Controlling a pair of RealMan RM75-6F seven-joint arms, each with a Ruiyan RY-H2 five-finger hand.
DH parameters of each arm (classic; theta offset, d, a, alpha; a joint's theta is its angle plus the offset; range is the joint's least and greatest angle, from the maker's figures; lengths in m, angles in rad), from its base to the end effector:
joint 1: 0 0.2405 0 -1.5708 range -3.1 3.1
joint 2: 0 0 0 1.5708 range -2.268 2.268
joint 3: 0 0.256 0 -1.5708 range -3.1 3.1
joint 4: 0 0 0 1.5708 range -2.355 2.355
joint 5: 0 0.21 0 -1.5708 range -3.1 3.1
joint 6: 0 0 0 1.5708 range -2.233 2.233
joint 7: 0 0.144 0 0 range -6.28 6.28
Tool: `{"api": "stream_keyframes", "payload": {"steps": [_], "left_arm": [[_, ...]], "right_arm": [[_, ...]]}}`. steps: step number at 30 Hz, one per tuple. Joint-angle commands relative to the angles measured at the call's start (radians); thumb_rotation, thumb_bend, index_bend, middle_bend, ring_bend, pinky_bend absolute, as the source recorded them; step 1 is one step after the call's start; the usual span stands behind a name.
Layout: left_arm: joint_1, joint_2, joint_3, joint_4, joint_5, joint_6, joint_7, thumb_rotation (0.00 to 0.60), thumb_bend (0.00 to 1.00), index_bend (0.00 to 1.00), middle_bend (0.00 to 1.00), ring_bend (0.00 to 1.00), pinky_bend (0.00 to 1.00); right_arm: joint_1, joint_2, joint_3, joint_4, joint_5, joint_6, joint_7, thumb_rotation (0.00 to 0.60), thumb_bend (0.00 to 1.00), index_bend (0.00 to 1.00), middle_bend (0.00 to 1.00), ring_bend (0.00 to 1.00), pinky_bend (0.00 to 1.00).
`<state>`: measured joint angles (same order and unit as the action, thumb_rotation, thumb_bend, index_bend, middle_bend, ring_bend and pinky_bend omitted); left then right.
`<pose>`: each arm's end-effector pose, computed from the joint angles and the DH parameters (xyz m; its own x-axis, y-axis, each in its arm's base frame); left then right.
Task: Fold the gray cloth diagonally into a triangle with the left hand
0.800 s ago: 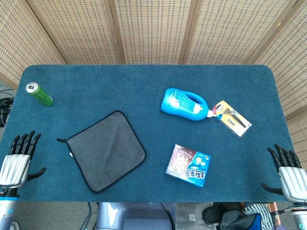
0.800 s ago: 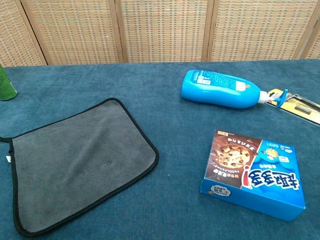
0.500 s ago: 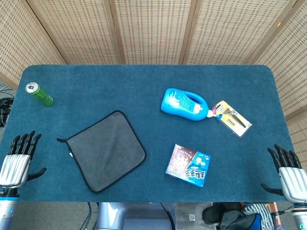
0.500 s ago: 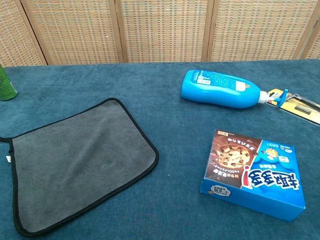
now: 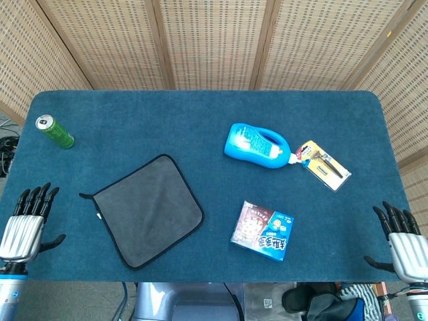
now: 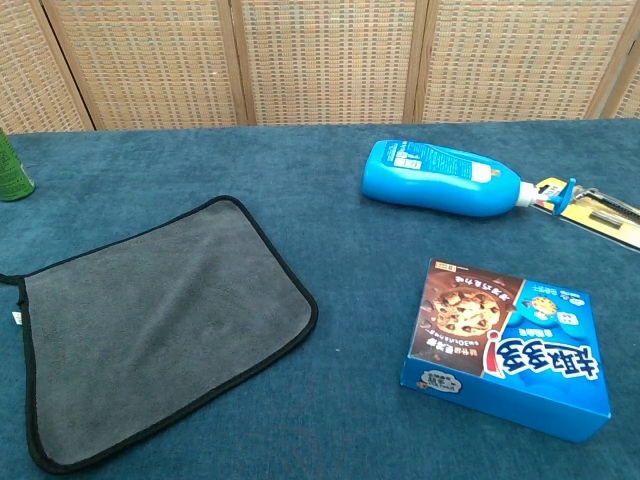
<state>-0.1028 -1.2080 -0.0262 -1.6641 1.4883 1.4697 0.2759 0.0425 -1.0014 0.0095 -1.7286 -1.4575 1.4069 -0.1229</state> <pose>-0.2923 0.1796 0.1216 0.5167 0.0408 0.8552 0.8561 -0.0314 -0.5158 -0.3166 -0.1570 0.1721 0.4940 -0.1445 0.8573 -0.8610 0.0554 0.5055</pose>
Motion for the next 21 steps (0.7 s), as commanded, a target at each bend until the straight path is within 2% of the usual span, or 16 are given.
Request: {"api": "stream_keyframes", "payload": {"steps": [1,18,21], "left_arm": [[0.001,0.001,0.001,-0.002,0.000,0.001,0.000,0.600,0.14,0.00,0.00,0.00,0.00],[-0.004,-0.004,0.018,0.001,0.046,0.002,-0.017,0.600,0.15,0.00,0.00,0.00,0.00],[-0.006,-0.008,0.025,-0.001,0.065,0.003,-0.022,0.600,0.16,0.07,0.00,0.00,0.00]], "right_arm": [[-0.001,0.001,0.001,0.001,-0.002,0.004,0.005,0.600,0.00,0.00,0.00,0.00,0.00],[-0.001,0.000,-0.004,-0.004,-0.006,0.000,-0.001,0.600,0.00,0.00,0.00,0.00,0.00],[-0.001,0.000,-0.005,-0.007,-0.010,0.001,-0.003,0.600,0.00,0.00,0.00,0.00,0.00]]}}
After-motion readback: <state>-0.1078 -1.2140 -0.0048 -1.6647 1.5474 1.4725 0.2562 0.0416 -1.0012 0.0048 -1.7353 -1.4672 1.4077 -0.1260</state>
